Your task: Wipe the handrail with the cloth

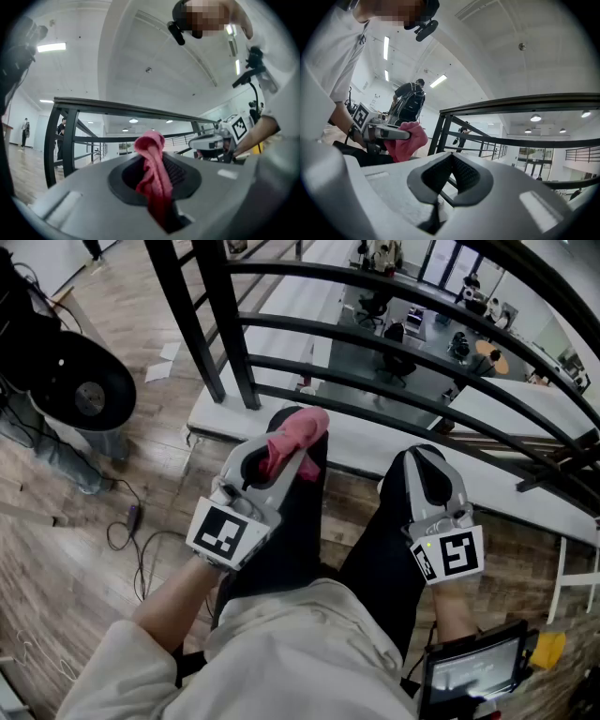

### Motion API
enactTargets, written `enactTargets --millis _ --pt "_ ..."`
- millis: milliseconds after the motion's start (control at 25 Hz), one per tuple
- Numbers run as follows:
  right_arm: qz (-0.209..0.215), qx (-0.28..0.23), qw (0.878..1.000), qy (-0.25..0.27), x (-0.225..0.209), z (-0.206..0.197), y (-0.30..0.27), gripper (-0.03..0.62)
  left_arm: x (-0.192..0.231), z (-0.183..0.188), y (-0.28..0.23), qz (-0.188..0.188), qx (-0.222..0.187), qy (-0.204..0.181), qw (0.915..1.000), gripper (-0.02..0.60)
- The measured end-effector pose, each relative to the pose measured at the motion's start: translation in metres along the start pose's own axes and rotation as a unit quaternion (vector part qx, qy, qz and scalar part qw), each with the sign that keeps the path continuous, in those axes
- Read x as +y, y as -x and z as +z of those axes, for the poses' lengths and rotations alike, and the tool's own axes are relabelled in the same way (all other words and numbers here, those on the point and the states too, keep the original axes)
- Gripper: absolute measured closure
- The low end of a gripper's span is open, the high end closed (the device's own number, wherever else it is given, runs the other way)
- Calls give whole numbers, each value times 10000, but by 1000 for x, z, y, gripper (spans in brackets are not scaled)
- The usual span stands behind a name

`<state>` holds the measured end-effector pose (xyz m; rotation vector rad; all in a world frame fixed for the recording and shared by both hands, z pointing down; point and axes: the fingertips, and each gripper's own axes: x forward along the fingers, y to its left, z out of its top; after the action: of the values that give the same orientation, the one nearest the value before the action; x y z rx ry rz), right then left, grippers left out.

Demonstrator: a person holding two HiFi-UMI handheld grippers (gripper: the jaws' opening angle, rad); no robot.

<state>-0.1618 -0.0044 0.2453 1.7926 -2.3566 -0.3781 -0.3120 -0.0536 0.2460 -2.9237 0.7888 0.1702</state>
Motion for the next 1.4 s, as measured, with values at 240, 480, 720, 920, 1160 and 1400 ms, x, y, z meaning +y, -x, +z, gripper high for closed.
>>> enactTargets --millis 240,480,720,920,1160,1400 --pt "-32 -19 9999 -116 -1 1 -4 592 7 1 2 -7 -1 -2 10000 514" --pt "-77 7 9996 -263 -6 -2 -2 592 8 0 3 50 4 24 10000 514" --pt "-164 30 9964 -837 -14 0 0 592 28 -4 13 236 18 -199 9995 514" --pt "-248 -13 9944 -1027 -29 -2 -5 592 42 -7 6 442 43 -87 9990 514" --pt "-207 -28 9959 -882 -51 -1 -20 592 54 -3 -22 586 -22 -62 9983 515" --pt "-246 30 9947 -1001 -82 -8 -49 592 79 -5 -44 818 -21 -1 9967 515"
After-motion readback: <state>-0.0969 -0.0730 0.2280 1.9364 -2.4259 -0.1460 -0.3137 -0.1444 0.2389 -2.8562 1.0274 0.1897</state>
